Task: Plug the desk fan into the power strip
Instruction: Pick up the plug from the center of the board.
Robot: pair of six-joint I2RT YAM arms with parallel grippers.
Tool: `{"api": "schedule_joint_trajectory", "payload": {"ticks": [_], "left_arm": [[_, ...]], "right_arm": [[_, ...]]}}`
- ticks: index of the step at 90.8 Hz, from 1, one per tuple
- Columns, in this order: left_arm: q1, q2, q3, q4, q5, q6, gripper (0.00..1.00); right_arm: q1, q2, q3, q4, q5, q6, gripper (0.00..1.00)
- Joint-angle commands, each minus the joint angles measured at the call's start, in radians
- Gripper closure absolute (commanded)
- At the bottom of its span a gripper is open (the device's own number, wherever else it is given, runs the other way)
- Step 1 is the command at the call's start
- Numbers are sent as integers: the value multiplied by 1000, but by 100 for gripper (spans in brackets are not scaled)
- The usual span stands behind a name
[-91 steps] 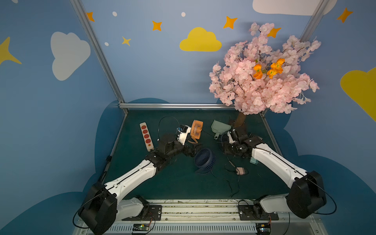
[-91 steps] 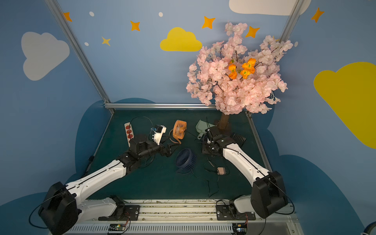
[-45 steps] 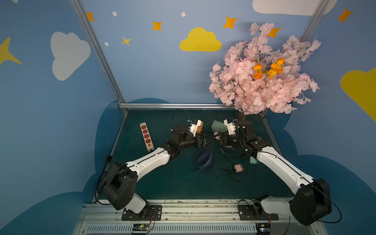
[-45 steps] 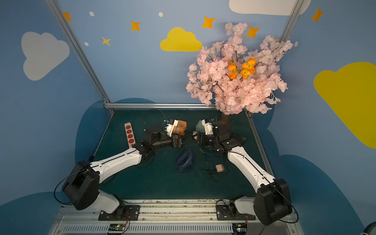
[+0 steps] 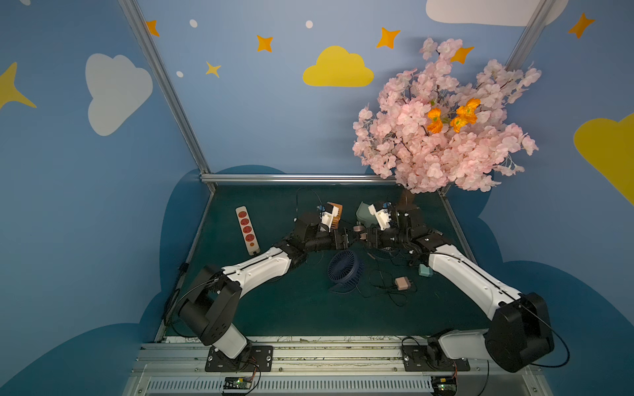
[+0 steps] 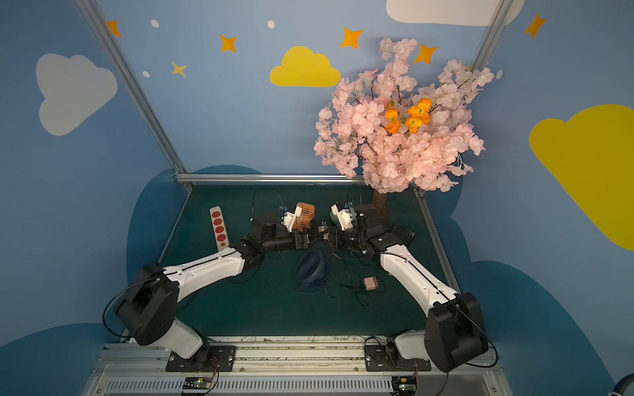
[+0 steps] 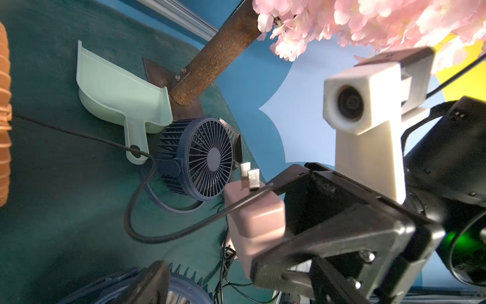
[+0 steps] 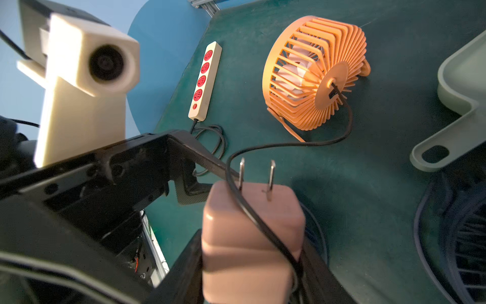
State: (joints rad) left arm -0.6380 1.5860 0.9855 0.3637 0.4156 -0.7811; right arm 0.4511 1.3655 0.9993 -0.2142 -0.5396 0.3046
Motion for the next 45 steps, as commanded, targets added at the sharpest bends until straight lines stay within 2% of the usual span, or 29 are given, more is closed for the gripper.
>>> {"api": "schedule_joint_trajectory", "payload": {"ticks": [1, 13, 45], "left_arm": [[0, 12, -9, 58, -72, -56, 11], [-1, 12, -17, 65, -109, -72, 14], [-5, 39, -16, 29, -43, -94, 34]], "right_arm": [[37, 12, 13, -33, -33, -66, 53], [55, 19, 17, -40, -19, -79, 53], [61, 6, 23, -56, 38, -95, 52]]}}
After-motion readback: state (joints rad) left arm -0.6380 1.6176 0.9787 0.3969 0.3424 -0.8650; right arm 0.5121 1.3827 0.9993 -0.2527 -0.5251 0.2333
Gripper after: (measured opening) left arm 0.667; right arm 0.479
